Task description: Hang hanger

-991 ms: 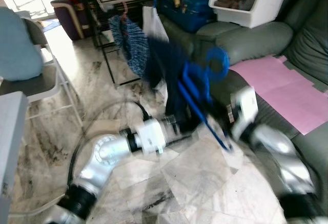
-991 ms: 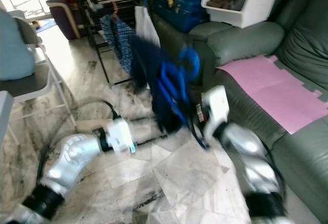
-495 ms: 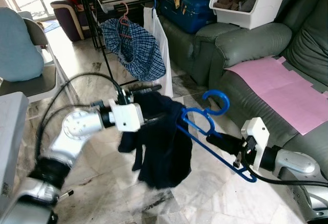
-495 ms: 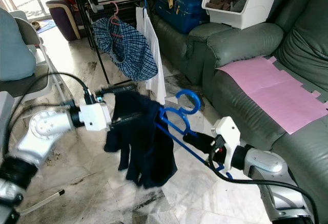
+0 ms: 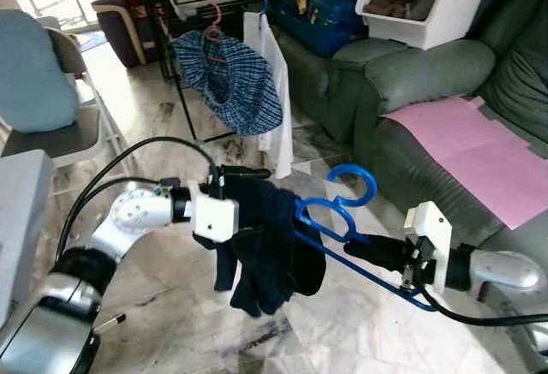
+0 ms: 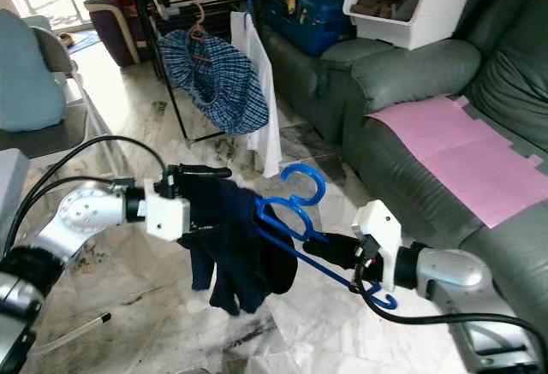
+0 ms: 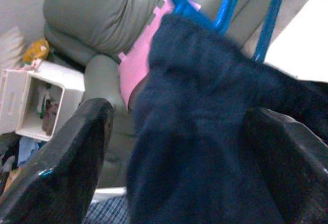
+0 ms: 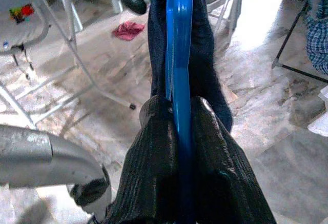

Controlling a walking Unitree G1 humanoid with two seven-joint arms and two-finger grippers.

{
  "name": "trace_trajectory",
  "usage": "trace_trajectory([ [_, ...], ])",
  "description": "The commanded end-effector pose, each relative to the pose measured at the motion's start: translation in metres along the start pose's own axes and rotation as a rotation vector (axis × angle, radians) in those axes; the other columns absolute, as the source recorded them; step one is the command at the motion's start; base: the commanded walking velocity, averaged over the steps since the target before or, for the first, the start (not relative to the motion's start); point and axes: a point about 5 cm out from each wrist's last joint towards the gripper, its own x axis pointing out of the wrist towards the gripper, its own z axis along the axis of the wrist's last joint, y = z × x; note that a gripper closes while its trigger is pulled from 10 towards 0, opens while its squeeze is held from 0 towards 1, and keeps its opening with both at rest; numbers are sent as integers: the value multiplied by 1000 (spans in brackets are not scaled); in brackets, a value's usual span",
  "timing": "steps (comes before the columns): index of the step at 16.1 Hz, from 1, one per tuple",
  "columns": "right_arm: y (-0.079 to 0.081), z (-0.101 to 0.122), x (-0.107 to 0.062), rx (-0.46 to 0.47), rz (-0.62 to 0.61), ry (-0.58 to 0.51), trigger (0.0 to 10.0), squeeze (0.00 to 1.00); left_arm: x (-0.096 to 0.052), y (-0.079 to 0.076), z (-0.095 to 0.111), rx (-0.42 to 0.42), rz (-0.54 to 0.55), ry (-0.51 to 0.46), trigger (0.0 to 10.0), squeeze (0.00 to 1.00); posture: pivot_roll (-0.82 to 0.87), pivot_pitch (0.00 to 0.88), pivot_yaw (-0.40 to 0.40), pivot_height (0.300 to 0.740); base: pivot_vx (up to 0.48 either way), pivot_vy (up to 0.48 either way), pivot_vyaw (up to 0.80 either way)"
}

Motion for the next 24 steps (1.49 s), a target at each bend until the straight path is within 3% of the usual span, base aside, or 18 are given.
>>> trace_trajectory([
  [1, 6, 9, 2, -65, 60, -9, 10000, 0, 2, 5, -2, 12, -40, 25, 10000, 1000, -139, 0, 36, 740, 0, 0, 0],
  [2, 6, 8, 1, -76, 61, 3, 10000, 0, 3, 6, -5, -2, -57, 39, 10000, 1000, -142, 0, 38, 740, 0, 0, 0],
  [3, 6, 8, 0, -87, 58, 10, 10000, 0, 3, 7, -8, -30, -102, 55, 0, 0, -144, 0, 39, 740, 0, 0, 0],
  [11, 3, 9, 3, -143, 47, 29, 10000, 0, 7, 8, -24, -231, -273, 164, 0, 0, -149, 0, 35, 740, 0, 0, 0],
  [24, 4, -4, 12, -198, 50, 86, 10000, 0, 20, 23, -16, -253, -327, 140, 0, 0, -154, 0, 36, 740, 0, 0, 0],
])
